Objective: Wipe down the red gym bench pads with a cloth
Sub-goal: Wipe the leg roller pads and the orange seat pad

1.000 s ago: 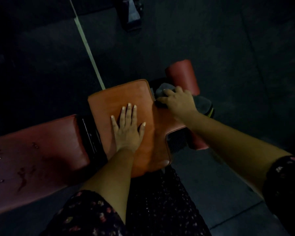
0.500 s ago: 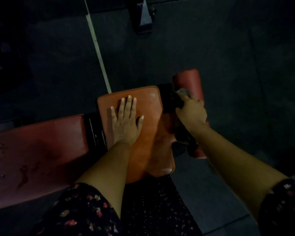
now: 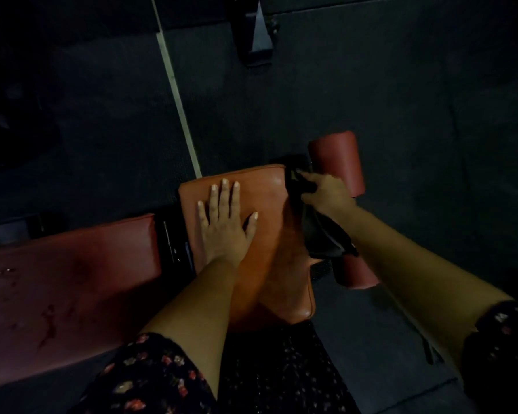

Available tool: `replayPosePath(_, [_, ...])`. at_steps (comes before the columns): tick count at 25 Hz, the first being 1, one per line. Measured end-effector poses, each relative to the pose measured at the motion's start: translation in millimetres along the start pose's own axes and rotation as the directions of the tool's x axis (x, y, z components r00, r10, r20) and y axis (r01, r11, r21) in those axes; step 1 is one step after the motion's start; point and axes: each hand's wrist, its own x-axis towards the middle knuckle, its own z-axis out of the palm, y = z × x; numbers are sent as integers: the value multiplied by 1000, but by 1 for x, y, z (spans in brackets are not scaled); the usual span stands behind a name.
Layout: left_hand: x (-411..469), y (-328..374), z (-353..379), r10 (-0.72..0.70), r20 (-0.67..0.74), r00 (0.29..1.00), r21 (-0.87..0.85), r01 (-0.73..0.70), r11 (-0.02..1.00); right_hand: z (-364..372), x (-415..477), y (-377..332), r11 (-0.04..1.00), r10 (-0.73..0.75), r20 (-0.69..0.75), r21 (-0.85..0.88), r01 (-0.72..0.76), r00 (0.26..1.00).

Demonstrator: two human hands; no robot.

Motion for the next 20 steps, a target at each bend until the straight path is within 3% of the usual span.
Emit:
replayPosePath(2, [1, 0, 0, -3, 14, 1000, 5, 3, 1000, 6, -14, 17, 999, -29, 12, -21, 29, 1000])
replayPosePath(6, [0, 0, 7, 33, -56, 998, 20, -32, 999, 2, 24, -13, 990, 83, -164, 125, -63, 983])
replayPosePath(8, [1, -4, 9, 61, -99, 993, 25, -58, 998, -3, 44, -28, 997, -80, -172, -25, 77, 982])
replayPosePath(10, [1, -4, 9, 72, -118, 990, 22, -70, 997, -6, 54, -27, 935, -257, -60, -269, 232, 965])
replayPosePath(13, [2, -3, 13, 55, -141, 988, 45, -49, 998, -6, 58, 5, 850, -247, 69, -464, 250, 967])
replayPosePath(16, [4, -4, 20, 62, -158, 985, 58, -54, 997, -11, 51, 37, 910, -166, 98, -368, 191, 981])
replayPosePath(18, [6, -6, 21, 69, -182, 981, 51, -61, 997, -17, 63, 23, 971, -179, -51, -170, 168, 983])
replayPosePath(20, [6, -5, 23, 75, -219, 973, 45, -66, 997, -20, 79, -20, 955, -294, -120, -65, 288, 948])
